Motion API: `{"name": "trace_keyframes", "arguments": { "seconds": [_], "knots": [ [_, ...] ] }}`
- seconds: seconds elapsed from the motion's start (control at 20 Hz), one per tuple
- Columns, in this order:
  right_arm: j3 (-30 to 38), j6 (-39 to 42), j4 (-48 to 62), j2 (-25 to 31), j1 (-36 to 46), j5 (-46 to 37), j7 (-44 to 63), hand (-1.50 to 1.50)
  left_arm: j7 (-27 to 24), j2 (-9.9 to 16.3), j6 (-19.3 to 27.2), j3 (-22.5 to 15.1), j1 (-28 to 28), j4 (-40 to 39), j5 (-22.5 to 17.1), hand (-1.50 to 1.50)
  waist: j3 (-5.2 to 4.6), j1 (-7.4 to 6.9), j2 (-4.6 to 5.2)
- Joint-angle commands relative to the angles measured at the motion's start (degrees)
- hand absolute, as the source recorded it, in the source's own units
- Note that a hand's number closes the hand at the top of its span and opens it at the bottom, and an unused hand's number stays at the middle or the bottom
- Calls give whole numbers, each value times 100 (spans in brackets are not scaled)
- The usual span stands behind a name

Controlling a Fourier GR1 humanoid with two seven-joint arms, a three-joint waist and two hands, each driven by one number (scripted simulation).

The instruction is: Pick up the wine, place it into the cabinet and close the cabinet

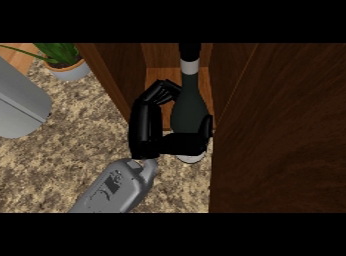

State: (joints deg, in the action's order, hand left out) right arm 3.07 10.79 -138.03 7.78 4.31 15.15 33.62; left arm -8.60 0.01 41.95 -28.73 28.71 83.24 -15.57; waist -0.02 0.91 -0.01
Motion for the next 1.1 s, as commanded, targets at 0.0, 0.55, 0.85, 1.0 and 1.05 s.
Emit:
{"name": "trace_keyframes", "arguments": {
  "seconds": [0.0, 0.55, 0.85, 1.0, 1.05],
  "knots": [
    [153, -122, -868, 70, -116, 587, 495, -150, -295, -1, -5, -29, 5, -477, -43, 150, 0, -6, -4],
    [51, -261, -1091, 14, -159, 514, 580, -150, -1029, 0, 288, -124, 59, -1312, 30, 150, -1, 23, -6],
    [208, -52, -1061, 78, -440, 661, 413, -150, -979, 72, -116, 507, 322, -1550, -146, 150, 4, -1, -13],
    [103, -308, -594, 9, 252, 483, 465, -150, -1566, 0, -188, 662, 412, -1849, -396, 150, -1, -16, 4],
    [133, -61, -708, -12, -224, 458, 184, -150, -1421, 0, -406, 882, 391, -1871, -358, 150, 2, -20, -1]
  ]
}}
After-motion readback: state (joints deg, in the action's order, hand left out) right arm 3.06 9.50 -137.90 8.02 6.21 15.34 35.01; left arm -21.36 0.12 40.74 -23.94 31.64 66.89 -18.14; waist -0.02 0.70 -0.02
